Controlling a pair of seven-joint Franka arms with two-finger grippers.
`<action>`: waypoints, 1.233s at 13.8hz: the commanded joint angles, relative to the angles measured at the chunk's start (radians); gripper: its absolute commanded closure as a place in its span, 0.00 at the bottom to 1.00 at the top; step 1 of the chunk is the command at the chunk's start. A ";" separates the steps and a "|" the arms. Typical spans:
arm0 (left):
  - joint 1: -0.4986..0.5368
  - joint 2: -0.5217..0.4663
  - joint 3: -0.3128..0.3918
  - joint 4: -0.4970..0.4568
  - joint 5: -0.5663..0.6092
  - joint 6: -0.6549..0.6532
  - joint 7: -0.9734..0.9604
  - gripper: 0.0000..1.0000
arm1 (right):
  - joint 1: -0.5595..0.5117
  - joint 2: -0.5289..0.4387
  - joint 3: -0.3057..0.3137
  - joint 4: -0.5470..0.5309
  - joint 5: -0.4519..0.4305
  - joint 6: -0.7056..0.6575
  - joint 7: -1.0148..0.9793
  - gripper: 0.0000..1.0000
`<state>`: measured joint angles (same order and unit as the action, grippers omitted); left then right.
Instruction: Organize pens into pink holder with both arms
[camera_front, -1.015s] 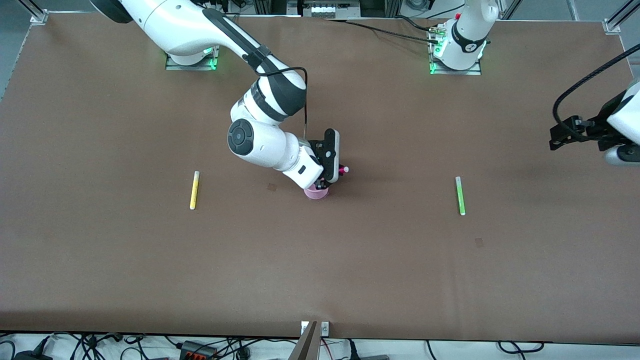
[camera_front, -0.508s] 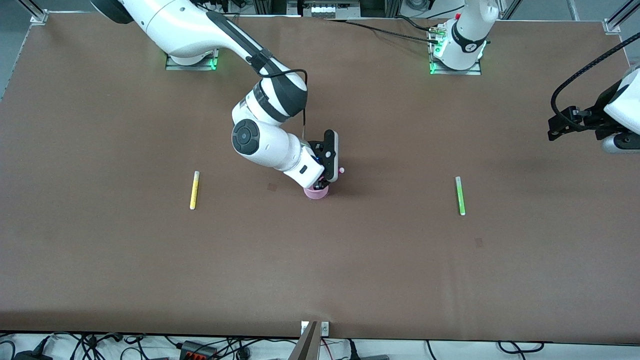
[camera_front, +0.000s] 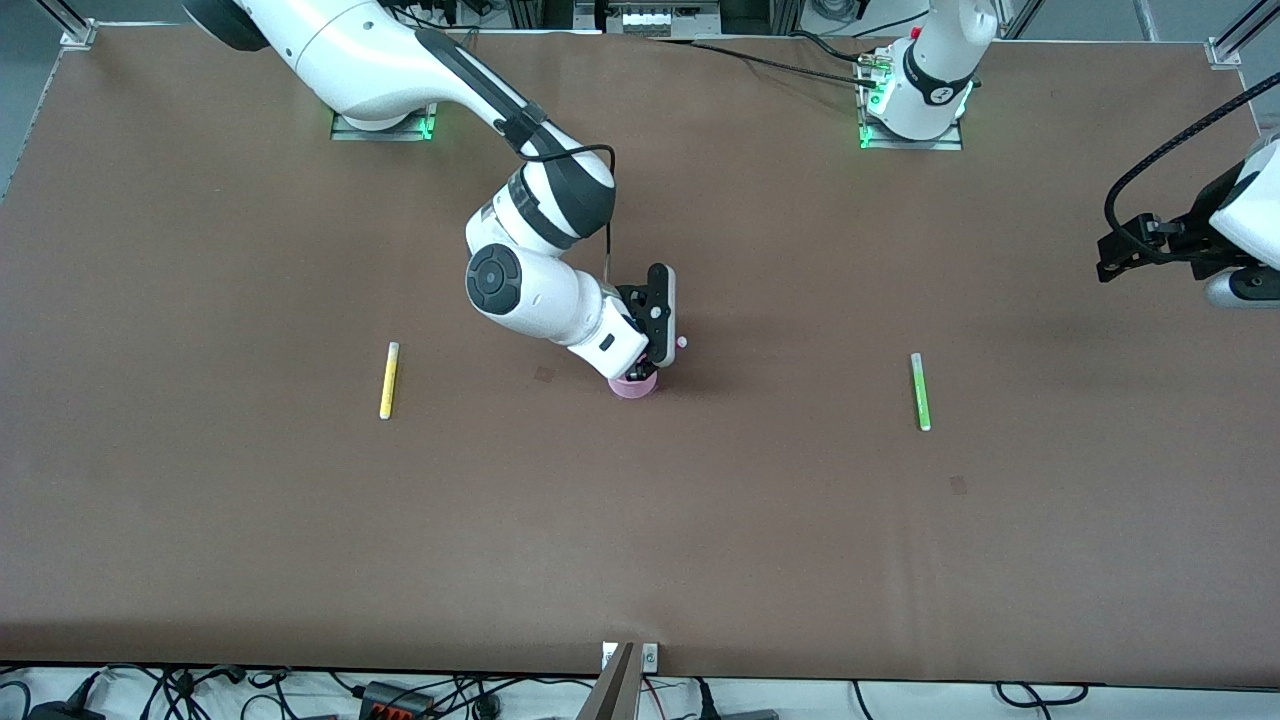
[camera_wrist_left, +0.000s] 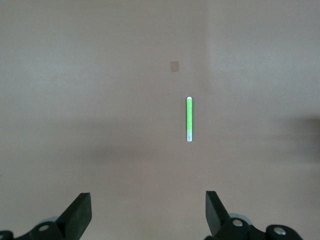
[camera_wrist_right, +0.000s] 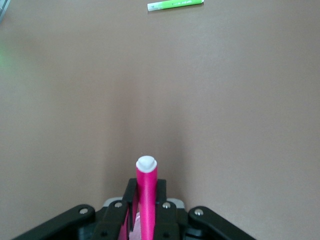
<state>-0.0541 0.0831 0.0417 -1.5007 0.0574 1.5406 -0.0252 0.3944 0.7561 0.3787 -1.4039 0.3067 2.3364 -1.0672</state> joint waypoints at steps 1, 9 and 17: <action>-0.013 -0.031 0.015 -0.033 -0.013 0.012 -0.010 0.00 | -0.006 0.000 0.006 -0.007 -0.014 0.001 0.004 1.00; -0.010 -0.031 0.015 -0.033 -0.013 0.010 -0.012 0.00 | -0.005 0.011 0.006 -0.012 -0.012 0.001 0.009 1.00; -0.007 -0.033 0.015 -0.033 -0.013 -0.010 -0.010 0.00 | -0.012 0.012 0.006 -0.032 -0.014 -0.002 0.003 1.00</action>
<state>-0.0541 0.0828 0.0482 -1.5016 0.0574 1.5316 -0.0296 0.3919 0.7725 0.3775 -1.4184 0.3064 2.3356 -1.0672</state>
